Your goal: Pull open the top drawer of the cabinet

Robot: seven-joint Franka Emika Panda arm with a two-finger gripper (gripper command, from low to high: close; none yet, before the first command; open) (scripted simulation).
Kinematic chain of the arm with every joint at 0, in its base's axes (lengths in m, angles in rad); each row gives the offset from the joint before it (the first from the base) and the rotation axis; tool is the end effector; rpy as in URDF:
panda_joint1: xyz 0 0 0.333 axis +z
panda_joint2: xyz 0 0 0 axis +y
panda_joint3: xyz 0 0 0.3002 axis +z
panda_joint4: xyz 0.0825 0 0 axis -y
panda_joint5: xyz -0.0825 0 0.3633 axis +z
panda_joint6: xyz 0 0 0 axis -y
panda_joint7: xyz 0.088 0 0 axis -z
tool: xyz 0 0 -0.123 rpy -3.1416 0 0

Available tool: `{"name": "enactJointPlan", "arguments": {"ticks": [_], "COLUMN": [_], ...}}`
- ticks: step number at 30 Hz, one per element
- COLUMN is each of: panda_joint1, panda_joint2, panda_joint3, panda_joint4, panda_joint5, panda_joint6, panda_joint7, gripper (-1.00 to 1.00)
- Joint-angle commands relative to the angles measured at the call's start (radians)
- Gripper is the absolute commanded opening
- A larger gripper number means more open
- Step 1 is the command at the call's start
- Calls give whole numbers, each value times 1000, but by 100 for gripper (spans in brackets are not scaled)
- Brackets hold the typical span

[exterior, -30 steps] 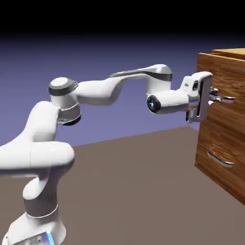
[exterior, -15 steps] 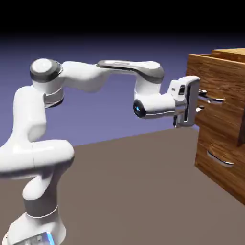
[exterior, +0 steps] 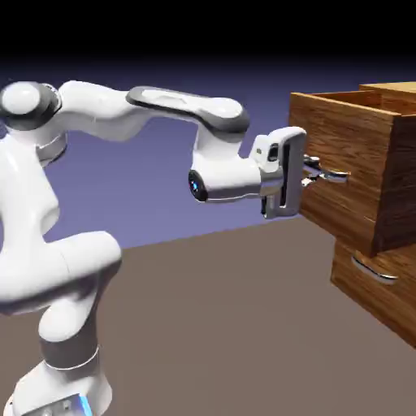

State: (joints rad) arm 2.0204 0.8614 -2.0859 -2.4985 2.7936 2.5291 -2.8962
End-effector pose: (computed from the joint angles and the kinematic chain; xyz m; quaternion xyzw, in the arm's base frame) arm 0.4417 -0.0025 0.4629 0.6539 0.2689 0.6536 0.2700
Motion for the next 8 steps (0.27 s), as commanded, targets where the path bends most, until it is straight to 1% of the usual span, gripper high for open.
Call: {"name": "enactJointPlan", "arguments": {"ticks": [1,3,4,5,8], "panda_joint1": [37,86,86,86,195], "panda_joint2": [10,30,30,30,103], "panda_joint3": [-28,-65,-65,-65,-142], "panda_joint4": [-26,-63,-63,-63,-156], "panda_joint5": [-8,-18,-18,-18,-55], "panda_joint6": [2,7,7,7,23], "panda_joint7": [-2,2,2,2,36], "gripper": [-100,-100,100,100,100]}}
